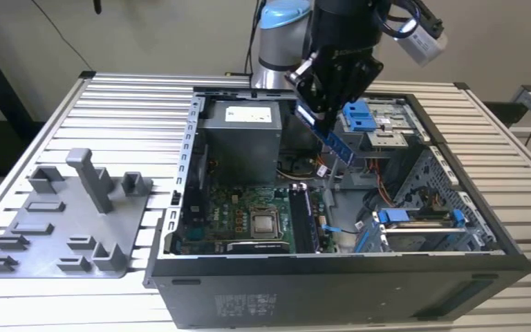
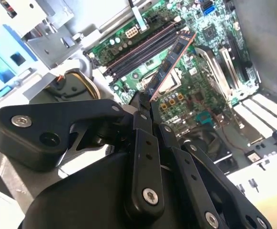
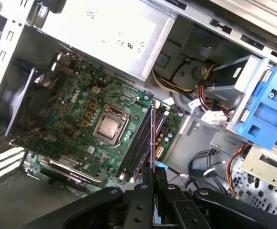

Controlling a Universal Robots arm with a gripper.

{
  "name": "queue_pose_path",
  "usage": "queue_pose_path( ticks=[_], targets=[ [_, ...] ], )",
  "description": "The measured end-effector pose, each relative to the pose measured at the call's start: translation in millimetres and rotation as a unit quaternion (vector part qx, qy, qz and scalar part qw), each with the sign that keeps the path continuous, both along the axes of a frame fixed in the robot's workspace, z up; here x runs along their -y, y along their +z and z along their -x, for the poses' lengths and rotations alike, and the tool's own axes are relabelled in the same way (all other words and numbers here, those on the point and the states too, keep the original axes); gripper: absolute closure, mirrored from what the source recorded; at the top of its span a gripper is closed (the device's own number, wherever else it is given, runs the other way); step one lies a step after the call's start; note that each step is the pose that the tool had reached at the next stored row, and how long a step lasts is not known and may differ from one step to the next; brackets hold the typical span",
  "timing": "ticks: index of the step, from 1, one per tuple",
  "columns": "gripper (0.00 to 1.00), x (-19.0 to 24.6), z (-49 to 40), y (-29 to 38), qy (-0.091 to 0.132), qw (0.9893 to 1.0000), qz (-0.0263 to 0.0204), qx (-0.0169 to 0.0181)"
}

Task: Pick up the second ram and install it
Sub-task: 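Insert the second ram into the second slot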

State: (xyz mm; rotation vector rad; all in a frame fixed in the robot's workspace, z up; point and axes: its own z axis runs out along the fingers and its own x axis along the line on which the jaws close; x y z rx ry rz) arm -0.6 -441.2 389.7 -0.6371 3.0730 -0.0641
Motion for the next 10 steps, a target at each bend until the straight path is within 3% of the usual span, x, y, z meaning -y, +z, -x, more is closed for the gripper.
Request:
queue_pose_path(
  ticks=[5,10],
  targets=[
    [0.86,0.0,0.0,-0.7,-0.037,0.9993,0.0,0.0],
    [0.86,0.1,0.0,-1.3,-0.074,0.9973,0.0,0.0]
  ],
)
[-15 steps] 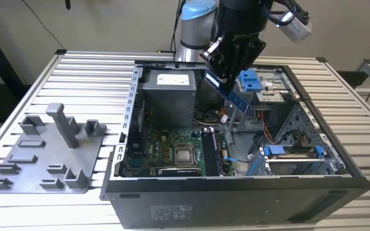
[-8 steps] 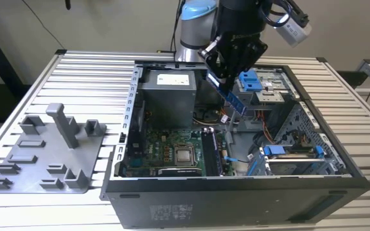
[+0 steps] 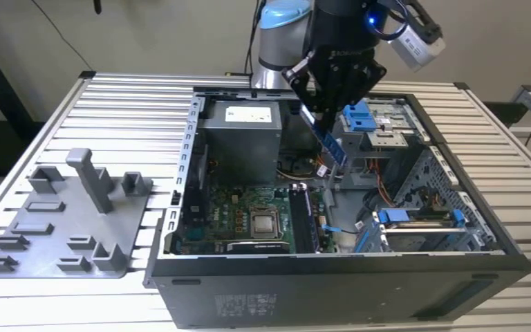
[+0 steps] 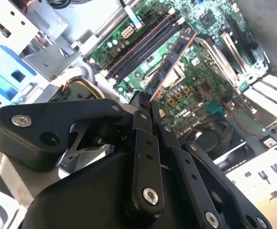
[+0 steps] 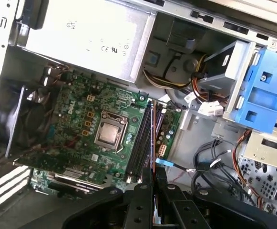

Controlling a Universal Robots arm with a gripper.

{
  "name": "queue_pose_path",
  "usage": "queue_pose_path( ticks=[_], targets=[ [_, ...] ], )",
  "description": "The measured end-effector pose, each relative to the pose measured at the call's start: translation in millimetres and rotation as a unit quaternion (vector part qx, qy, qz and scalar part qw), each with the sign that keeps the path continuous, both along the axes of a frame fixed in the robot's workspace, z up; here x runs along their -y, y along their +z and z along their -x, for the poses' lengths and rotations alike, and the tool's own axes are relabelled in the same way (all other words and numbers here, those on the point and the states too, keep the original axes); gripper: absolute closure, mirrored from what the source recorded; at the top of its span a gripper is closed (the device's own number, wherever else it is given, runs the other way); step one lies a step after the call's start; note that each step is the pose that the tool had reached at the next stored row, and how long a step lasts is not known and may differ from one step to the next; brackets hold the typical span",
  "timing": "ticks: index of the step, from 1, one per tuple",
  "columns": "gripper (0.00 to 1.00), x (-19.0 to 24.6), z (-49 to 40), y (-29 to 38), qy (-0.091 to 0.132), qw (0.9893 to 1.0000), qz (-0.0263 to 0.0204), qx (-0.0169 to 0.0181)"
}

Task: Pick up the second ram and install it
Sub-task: 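Insert the second ram into the second slot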

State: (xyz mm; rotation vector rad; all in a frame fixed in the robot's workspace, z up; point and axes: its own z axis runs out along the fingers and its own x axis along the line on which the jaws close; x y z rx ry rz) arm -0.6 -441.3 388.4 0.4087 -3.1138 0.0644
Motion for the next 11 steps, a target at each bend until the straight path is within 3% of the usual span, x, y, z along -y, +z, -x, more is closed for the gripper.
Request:
queue_pose_path(
  ticks=[4,9,11],
  targets=[
    [0.86,0.0,0.0,-0.5,-0.03,0.9996,0.0,0.0],
    [0.86,0.0,0.0,-1.2,-0.065,0.9979,0.0,0.0],
    [0.86,0.0,0.0,-1.2,-0.067,0.9978,0.0,0.0]
  ],
)
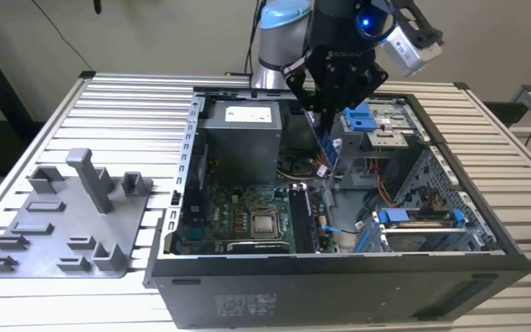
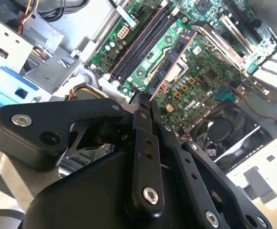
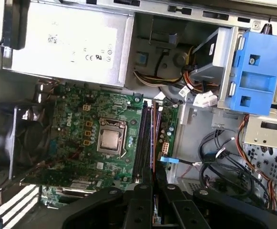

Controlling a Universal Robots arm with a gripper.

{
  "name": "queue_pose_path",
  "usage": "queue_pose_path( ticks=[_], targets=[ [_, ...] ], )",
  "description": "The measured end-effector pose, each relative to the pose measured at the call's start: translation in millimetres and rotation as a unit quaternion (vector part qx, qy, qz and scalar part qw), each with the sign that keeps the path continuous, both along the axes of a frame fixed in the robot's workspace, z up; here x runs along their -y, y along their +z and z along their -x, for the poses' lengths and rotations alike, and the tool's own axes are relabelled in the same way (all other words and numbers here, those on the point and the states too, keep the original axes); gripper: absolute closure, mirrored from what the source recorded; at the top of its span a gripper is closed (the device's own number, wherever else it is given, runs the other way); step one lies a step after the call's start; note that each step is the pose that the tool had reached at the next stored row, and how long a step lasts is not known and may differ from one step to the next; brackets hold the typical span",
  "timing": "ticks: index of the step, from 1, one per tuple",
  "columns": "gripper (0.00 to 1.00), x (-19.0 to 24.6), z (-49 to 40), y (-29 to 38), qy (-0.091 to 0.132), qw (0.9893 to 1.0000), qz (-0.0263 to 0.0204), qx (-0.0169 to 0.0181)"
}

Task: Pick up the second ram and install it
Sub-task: 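Insert the second ram into the second slot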

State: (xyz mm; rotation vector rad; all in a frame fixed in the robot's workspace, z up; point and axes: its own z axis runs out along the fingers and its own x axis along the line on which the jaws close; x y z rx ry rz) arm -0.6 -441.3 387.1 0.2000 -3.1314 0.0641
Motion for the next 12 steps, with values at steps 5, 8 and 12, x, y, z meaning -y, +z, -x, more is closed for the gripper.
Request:
queue_pose_path(
  ticks=[5,8,12],
  targets=[
    [0.86,0.1,0.0,-2.0,-0.025,0.9997,-0.0001,0.0],
    [0.86,0.1,-0.2,-4.4,-0.041,0.9992,0.0,0.0],
    [0.86,0.1,-1.4,-8.3,-0.051,0.9987,0.0,0.0]
  ],
)
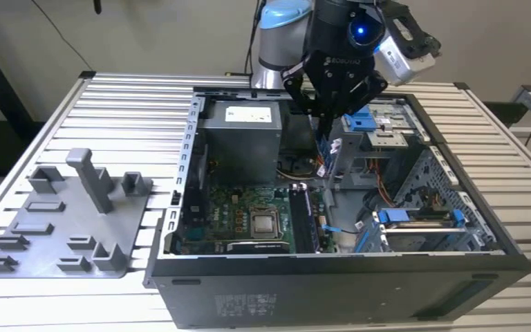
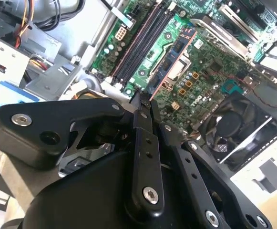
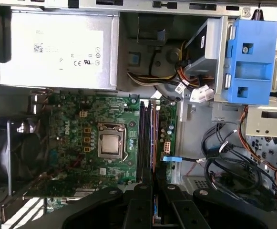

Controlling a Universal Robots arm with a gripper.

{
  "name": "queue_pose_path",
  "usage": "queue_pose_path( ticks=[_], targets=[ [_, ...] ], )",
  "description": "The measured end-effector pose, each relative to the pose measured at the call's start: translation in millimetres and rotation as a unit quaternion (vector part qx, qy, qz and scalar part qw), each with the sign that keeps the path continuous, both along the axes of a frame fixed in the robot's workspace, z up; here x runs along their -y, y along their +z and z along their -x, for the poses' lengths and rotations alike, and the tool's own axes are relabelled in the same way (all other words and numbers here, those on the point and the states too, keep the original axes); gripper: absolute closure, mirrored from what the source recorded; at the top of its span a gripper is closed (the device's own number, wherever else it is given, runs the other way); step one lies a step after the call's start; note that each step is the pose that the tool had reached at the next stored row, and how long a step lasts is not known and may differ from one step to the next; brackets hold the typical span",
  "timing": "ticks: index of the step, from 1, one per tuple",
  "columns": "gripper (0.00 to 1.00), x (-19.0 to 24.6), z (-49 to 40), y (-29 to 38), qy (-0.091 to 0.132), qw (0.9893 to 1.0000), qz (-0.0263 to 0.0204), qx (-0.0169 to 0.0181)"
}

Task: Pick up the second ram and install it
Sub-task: 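Insert the second ram into the second slot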

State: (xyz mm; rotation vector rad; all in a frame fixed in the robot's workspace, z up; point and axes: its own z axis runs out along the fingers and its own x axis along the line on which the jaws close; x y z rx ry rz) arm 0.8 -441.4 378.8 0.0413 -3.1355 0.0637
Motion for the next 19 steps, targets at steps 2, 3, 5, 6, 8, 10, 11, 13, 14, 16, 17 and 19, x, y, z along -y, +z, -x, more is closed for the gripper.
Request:
queue_pose_path(
  ticks=[2,3,5,6,8,10,11,13,14,16,17,19],
  targets=[
    [0.86,0.0,-0.3,-2.4,-0.001,1.0,0.0,0.0],
    [0.86,0.0,-0.5,-3.7,-0.001,1.0,0.0,0.0],
    [0.86,0.0,-0.8,-6.1,-0.002,1.0,0.0,0.0],
    [0.86,0.0,-1.0,-7.1,-0.002,1.0,0.0,0.0],
    [0.86,0.0,-1.2,-9.2,-0.003,1.0,0.0,0.0],
    [0.86,0.0,-1.5,-11.4,-0.003,1.0,0.0,0.0],
    [0.86,0.0,-1.5,-12.9,-0.004,1.0,0.0,0.0],
    [0.86,0.0,-1.6,-15.7,-0.004,1.0,0.0,0.0],
    [0.86,0.0,-1.6,-17.3,-0.004,1.0,0.0,0.0],
    [0.86,-0.1,-1.7,-20.3,-0.004,1.0,0.0003,0.0],
    [0.86,-0.2,-1.7,-21.6,-0.004,1.0,0.0006,0.0],
    [0.86,-0.2,-1.6,-23.8,-0.004,1.0,0.001,0.0]
  ],
)
